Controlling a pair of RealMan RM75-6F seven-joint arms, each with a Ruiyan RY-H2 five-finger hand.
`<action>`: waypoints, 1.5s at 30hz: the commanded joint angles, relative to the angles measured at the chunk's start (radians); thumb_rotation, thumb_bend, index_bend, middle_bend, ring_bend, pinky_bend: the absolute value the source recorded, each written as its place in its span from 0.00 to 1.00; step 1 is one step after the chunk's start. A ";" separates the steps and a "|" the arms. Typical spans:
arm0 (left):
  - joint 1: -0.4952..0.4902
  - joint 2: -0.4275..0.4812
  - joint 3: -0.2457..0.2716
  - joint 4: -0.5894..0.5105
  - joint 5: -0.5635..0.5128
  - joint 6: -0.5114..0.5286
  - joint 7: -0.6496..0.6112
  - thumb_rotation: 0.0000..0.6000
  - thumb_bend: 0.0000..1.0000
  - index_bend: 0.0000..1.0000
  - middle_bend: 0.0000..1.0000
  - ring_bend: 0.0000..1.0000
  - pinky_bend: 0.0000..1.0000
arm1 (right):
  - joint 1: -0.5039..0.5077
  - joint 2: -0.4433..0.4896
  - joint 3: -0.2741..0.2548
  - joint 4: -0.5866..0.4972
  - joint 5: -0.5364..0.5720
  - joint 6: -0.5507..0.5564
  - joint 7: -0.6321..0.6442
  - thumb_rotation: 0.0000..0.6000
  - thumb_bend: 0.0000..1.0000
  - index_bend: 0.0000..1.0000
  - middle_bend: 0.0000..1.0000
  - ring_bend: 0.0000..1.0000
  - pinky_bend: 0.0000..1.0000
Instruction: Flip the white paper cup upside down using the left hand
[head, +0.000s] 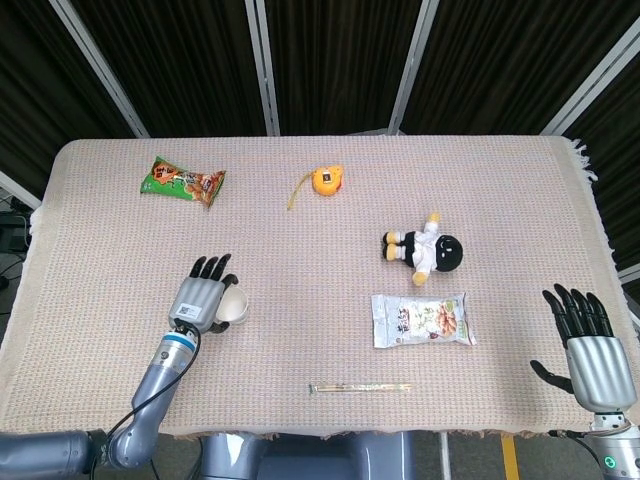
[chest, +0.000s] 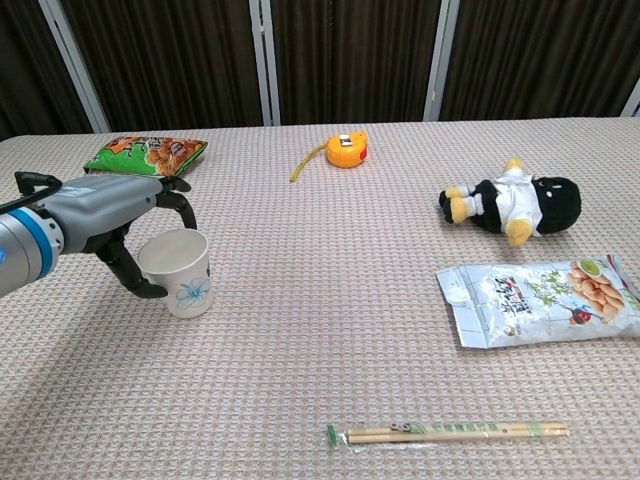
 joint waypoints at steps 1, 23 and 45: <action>-0.009 -0.013 -0.001 0.013 -0.006 0.002 -0.007 1.00 0.18 0.33 0.00 0.00 0.00 | 0.001 0.000 -0.001 -0.001 -0.001 -0.002 -0.002 1.00 0.05 0.00 0.00 0.00 0.00; 0.098 -0.062 0.044 0.221 0.251 -0.032 -0.626 1.00 0.20 0.39 0.00 0.00 0.00 | 0.004 -0.010 -0.004 -0.001 0.001 -0.013 -0.028 1.00 0.05 0.00 0.00 0.00 0.00; 0.127 0.131 0.095 0.197 0.193 -0.124 -0.592 1.00 0.16 0.05 0.00 0.00 0.00 | 0.002 -0.011 -0.008 -0.007 -0.005 -0.010 -0.036 1.00 0.05 0.01 0.00 0.00 0.00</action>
